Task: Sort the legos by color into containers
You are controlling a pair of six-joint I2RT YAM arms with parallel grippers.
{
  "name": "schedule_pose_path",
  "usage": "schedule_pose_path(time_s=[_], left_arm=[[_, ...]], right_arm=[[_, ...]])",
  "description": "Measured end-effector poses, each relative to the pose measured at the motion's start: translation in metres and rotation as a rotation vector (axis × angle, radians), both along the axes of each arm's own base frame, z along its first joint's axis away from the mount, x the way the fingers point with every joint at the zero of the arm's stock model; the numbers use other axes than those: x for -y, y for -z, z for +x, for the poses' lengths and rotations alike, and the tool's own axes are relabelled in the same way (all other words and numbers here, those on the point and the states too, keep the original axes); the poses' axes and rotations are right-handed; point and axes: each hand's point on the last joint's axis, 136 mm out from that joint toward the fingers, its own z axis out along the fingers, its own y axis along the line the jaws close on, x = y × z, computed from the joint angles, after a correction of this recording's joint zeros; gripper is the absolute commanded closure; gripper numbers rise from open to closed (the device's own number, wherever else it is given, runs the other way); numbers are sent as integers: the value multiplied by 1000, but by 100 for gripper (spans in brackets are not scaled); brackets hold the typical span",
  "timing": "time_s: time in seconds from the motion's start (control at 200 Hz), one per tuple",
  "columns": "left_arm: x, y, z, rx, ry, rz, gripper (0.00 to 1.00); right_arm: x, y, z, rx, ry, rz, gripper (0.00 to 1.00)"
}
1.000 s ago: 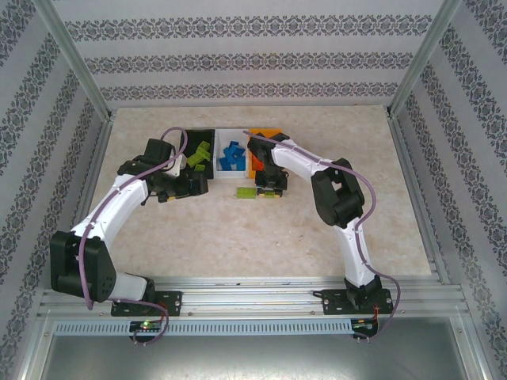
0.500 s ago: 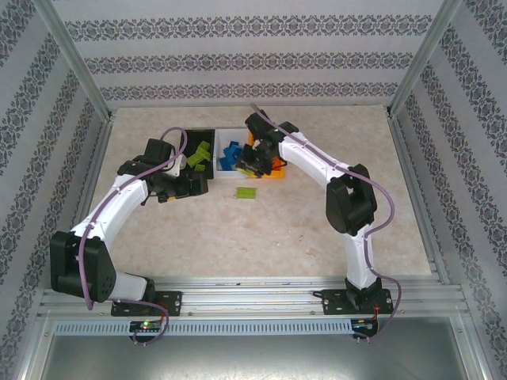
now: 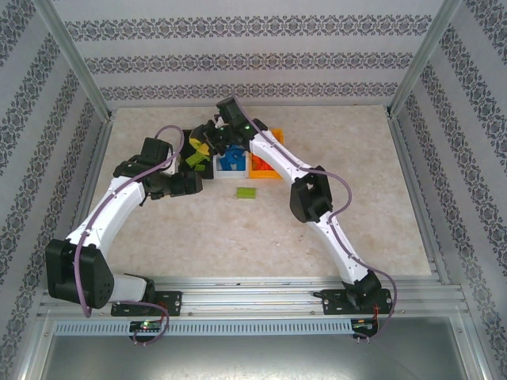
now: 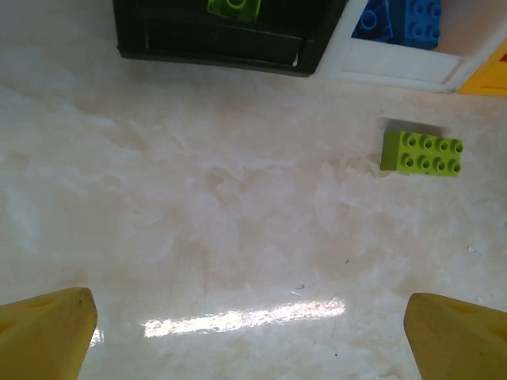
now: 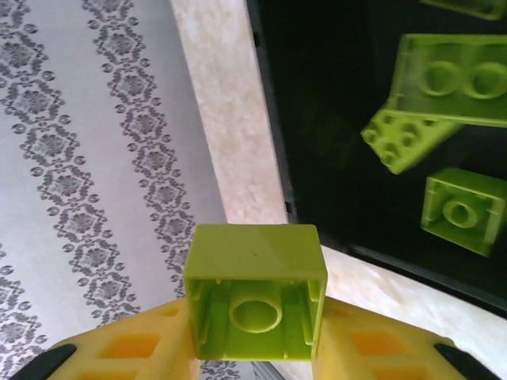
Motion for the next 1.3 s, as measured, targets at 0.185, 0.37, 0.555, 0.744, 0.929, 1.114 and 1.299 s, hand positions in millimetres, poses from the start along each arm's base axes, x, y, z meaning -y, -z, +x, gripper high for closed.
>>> schedule_pose_path(time_s=[0.185, 0.37, 0.555, 0.744, 0.929, 1.114, 1.299], left_arm=[[-5, 0, 0, 3, -8, 27, 0], [-7, 0, 0, 5, -9, 38, 0], [-6, 0, 0, 5, -9, 37, 0], [-4, 0, -1, 1, -2, 33, 0], [10, -6, 2, 7, 41, 14, 0], [16, -8, 2, 8, 57, -7, 0], [29, -10, -1, 1, 65, -50, 0]], right_arm=[[-8, 0, 11, -14, 37, 49, 26], [-6, -5, 18, -8, 62, 68, 26], [-5, -6, 20, -5, 65, 70, 25], [-3, -6, 18, 11, 52, 55, 24], [17, -10, -3, 28, 7, -26, 22], [65, -37, -39, 74, -19, -107, 21], [149, -48, -59, 109, 58, -178, 20]])
